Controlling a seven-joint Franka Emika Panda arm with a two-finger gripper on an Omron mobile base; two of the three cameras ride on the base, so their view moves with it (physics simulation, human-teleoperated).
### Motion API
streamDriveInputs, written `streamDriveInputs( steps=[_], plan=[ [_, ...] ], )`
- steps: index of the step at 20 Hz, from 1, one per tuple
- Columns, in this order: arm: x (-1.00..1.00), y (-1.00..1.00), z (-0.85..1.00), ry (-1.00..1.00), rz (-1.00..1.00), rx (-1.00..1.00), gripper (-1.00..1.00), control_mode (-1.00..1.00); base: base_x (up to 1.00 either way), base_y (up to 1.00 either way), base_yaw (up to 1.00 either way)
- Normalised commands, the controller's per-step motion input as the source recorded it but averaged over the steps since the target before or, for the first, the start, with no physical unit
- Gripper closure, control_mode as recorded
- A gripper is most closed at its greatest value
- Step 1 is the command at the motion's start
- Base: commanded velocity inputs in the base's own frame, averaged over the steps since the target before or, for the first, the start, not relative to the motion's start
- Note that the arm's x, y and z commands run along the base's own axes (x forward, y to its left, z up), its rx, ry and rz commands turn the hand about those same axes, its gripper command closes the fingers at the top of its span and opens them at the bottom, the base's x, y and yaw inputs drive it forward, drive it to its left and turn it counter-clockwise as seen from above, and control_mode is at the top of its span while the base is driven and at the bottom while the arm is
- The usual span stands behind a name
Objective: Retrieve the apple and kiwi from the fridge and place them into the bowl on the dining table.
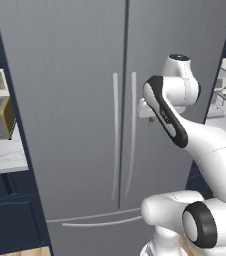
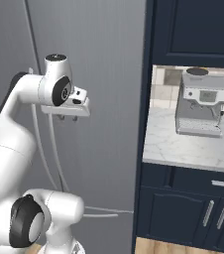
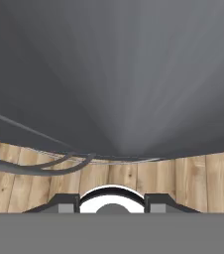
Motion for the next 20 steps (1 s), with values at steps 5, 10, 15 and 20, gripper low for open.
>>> streamDriveInputs(
  steps=[5,10,15,20],
  plan=[
    [-0.41,0.0,-0.01,-0.04,0.0,0.0,-1.0,-1.0,0.0,0.0,0.0],
    [-0.68,0.0,-0.1,-0.07,0.0,0.0,-1.0,-1.0,0.0,0.0,0.0],
    [-0.44,0.0,-0.21,-0.01,0.0,0.0,-1.0,-1.0,0.0,0.0,0.0],
    [-0.24,0.0,-0.09,0.0,0.0,0.0,-1.0,1.0,-0.21,0.0,0.0]
  ],
)
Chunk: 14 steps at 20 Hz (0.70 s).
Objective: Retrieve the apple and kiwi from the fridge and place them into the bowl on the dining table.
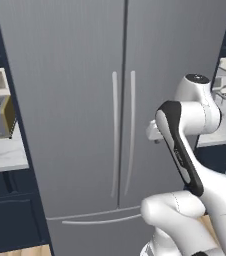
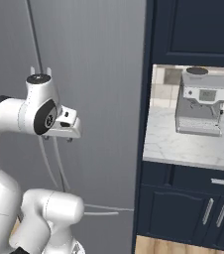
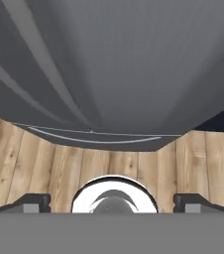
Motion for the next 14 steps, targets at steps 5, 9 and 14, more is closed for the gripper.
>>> streamDriveInputs(
  steps=[5,9,14],
  plan=[
    [0.0,0.0,0.0,0.0,0.0,0.0,-1.0,1.0,-0.59,0.01,0.0],
    [0.0,0.0,0.0,0.0,0.0,0.0,-1.0,1.0,-0.39,0.16,0.0],
    [0.0,0.0,0.0,0.0,0.0,0.0,-1.0,1.0,-0.29,0.37,0.0]
  ],
)
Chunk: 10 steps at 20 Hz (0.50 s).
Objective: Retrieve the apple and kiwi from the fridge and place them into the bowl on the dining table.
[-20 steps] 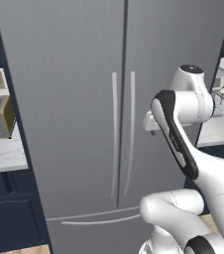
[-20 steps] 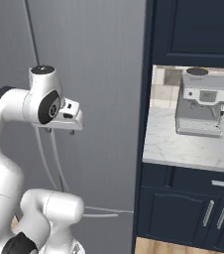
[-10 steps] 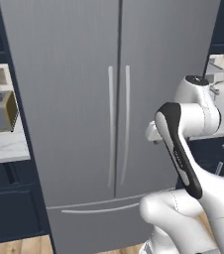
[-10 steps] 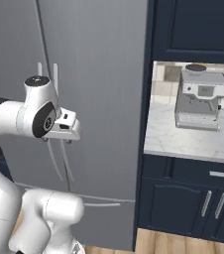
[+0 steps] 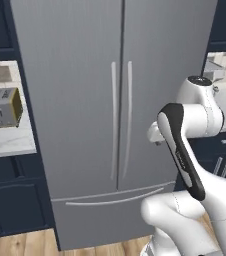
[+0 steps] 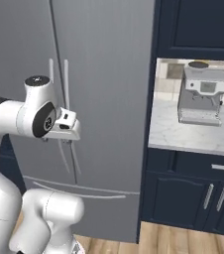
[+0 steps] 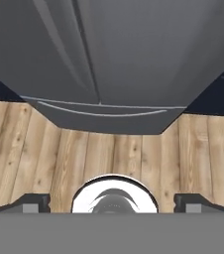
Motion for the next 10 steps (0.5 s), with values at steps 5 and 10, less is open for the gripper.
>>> streamDriveInputs(
  steps=[5,10],
  plan=[
    [0.0,0.0,0.0,0.0,0.0,0.0,-1.0,1.0,-0.34,0.45,0.0],
    [0.0,0.0,0.0,0.0,0.0,0.0,-1.0,1.0,-0.56,0.23,0.0]
  ],
)
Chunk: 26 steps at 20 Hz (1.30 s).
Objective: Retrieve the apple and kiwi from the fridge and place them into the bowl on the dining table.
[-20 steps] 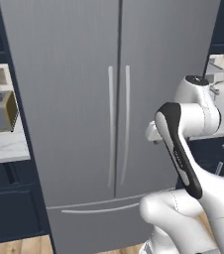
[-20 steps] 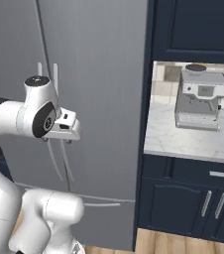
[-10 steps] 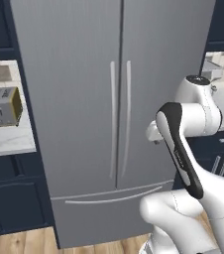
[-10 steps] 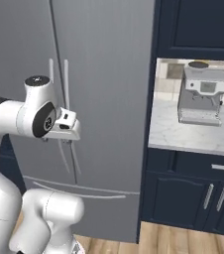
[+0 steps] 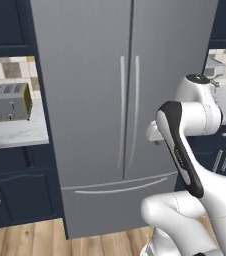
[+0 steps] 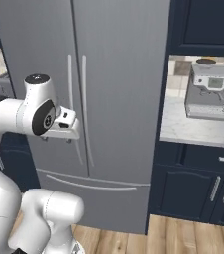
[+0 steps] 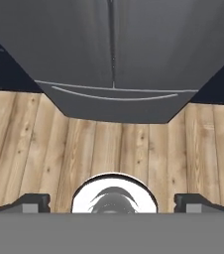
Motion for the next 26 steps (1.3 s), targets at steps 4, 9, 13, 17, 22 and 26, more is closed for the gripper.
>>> streamDriveInputs(
  steps=[4,9,13,17,22,26],
  plan=[
    [0.0,0.0,0.0,0.0,0.0,0.0,-1.0,1.0,-0.53,0.2,0.0],
    [0.34,0.02,0.0,-0.04,-0.01,0.0,-1.0,-1.0,0.09,0.08,-0.04],
    [0.95,0.0,0.0,-0.2,-0.05,0.0,-1.0,-1.0,0.0,0.0,0.0],
    [0.92,0.0,0.0,-0.29,-0.07,0.0,-1.0,-1.0,0.0,0.0,0.0],
    [0.75,0.0,0.19,-0.22,-0.08,0.0,-1.0,-1.0,0.0,0.0,0.0],
    [0.66,0.0,0.32,-0.09,-0.05,0.0,-1.0,-1.0,0.0,0.0,0.0]
  ],
)
